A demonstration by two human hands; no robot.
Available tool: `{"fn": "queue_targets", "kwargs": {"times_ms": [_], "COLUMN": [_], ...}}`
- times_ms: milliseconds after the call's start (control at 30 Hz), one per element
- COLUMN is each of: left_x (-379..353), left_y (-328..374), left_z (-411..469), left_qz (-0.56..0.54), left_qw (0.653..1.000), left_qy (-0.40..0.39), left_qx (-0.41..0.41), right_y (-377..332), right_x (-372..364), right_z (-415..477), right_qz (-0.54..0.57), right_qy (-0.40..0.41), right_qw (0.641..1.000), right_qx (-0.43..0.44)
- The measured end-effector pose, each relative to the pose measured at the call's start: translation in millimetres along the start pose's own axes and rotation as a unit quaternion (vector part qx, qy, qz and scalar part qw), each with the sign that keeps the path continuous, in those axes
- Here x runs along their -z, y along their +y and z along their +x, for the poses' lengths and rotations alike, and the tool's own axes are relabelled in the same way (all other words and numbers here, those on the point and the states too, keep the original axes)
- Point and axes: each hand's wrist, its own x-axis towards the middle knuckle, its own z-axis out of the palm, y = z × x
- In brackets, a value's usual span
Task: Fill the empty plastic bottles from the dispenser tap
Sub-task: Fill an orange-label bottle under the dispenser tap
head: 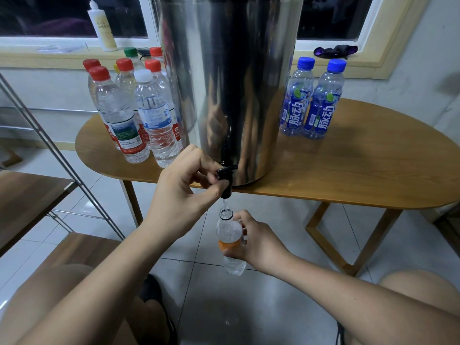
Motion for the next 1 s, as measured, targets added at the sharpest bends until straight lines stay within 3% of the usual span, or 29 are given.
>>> {"fn": "queue_targets", "kwargs": {"times_ms": [1000], "left_x": [0.6], "left_y": [-4.3], "left_z": [0.3], "left_qz": [-0.012], "left_qw": [1.000], "left_qy": [0.000], "left_qx": [-0.004], "right_y": [3.4], "right_x": [-1.7], "right_z": [2.5], "right_qz": [0.000], "right_qy": [-0.001], "right_qw": [1.000], "right_qx": [-0.004]}}
